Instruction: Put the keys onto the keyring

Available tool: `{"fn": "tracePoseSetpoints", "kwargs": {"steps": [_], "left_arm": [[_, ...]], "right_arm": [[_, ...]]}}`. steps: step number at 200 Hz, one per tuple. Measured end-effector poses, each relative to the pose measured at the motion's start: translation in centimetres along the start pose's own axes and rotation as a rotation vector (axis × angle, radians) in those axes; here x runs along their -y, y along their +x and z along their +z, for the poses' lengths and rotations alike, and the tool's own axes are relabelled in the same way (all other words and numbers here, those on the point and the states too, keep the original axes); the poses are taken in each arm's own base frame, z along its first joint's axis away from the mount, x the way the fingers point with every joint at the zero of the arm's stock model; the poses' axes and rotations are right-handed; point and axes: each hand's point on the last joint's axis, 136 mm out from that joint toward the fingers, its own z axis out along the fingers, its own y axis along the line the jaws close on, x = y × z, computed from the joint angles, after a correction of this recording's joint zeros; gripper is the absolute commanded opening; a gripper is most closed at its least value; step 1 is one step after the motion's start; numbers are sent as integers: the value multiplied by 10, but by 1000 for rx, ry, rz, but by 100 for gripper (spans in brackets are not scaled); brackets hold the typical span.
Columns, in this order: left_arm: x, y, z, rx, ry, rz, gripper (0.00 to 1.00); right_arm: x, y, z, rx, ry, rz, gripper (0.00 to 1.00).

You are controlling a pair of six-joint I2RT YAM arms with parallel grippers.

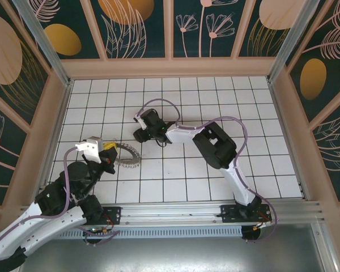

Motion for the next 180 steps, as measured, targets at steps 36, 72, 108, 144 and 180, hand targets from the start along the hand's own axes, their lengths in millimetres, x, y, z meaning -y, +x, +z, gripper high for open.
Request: {"fn": "tracePoseSetpoints", "kwargs": {"steps": [36,72,108,144,180], "left_arm": [[-1,0,-1,6,2,-3,0],[-1,2,-1,4,1,-2,0],[-1,2,-1,4,1,-2,0],[-1,2,-1,4,1,-2,0],[1,6,3,-16,-1,11,0]], "right_arm": [[4,0,6,-6,25,-5,28],[8,5,3,4,44,-14,27],[16,25,-18,-14,83,-26,27],[24,54,-51,-44,113,-26,27],[31,89,-87,-73,115,7,27]]}}
